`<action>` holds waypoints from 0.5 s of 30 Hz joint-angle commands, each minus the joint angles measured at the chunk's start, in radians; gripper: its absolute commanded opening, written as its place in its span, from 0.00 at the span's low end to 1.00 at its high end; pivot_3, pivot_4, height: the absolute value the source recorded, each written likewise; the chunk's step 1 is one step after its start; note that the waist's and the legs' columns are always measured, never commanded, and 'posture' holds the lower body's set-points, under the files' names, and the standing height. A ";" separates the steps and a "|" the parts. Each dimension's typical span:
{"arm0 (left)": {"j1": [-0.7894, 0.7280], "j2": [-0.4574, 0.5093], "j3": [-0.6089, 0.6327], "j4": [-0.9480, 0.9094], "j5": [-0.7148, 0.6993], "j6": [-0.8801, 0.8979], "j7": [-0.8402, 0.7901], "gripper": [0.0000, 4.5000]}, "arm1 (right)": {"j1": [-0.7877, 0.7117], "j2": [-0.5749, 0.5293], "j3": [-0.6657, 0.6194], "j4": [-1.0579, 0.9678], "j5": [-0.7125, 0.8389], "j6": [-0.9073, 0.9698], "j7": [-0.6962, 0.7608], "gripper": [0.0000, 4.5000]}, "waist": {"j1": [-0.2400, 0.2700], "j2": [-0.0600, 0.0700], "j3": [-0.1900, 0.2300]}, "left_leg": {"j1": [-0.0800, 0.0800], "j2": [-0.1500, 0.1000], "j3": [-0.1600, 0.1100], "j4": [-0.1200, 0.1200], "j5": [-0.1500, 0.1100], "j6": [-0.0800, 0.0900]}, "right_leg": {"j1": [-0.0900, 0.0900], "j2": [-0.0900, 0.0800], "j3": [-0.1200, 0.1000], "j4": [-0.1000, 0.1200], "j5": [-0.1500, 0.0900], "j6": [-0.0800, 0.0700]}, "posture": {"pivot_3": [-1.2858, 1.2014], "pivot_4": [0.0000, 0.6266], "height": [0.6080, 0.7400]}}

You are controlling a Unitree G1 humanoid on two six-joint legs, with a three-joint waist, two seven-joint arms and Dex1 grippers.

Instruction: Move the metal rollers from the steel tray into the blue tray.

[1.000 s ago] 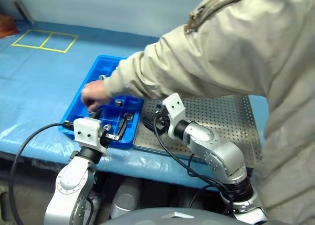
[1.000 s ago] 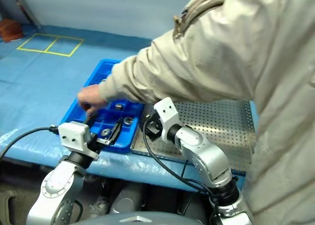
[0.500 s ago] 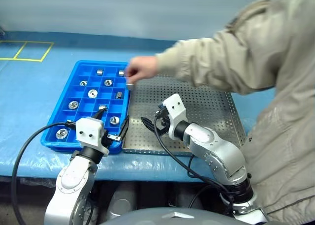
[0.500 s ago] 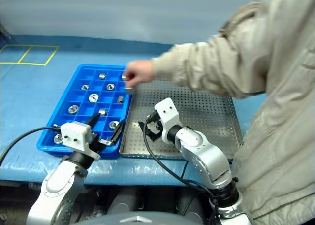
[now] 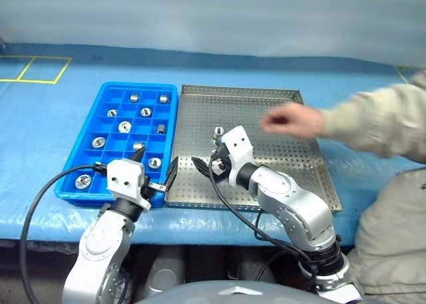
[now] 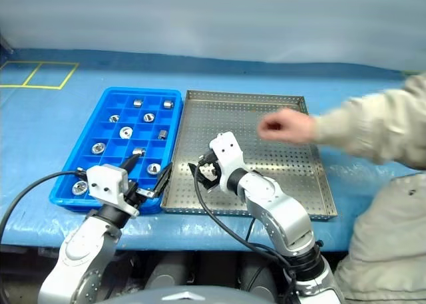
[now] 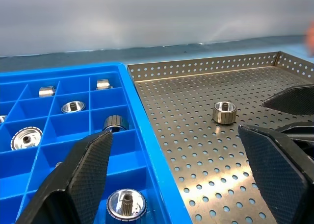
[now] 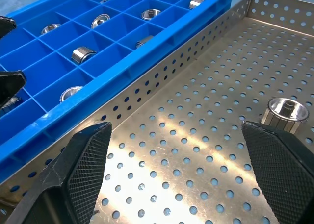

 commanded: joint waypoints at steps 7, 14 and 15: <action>-0.029 0.008 -0.023 0.015 -0.007 -0.014 -0.012 1.00 | -0.107 0.075 -0.037 0.285 -0.159 -0.259 -0.098 0.99 | -0.006 0.000 0.000 | 0.001 -0.001 0.001 0.000 0.002 0.000 | 0.000 0.000 0.001 0.000 0.000 0.001 | 0.61 0.24 1.00; -0.040 0.005 -0.038 0.019 -0.003 -0.009 -0.012 1.00 | -0.236 0.175 -0.096 0.654 -0.211 -0.487 -0.135 0.99 | -0.012 0.000 0.000 | 0.002 -0.001 0.001 -0.001 0.002 0.000 | 0.000 0.001 0.001 0.001 0.003 -0.002 | 0.62 0.24 1.00; -0.039 0.005 -0.040 0.017 -0.002 -0.007 -0.010 1.00 | -0.253 0.188 -0.106 0.701 -0.211 -0.510 -0.134 0.99 | -0.012 0.000 0.000 | 0.002 -0.001 0.001 -0.002 0.002 0.000 | 0.000 0.001 0.002 0.001 0.005 -0.002 | 0.62 0.24 1.00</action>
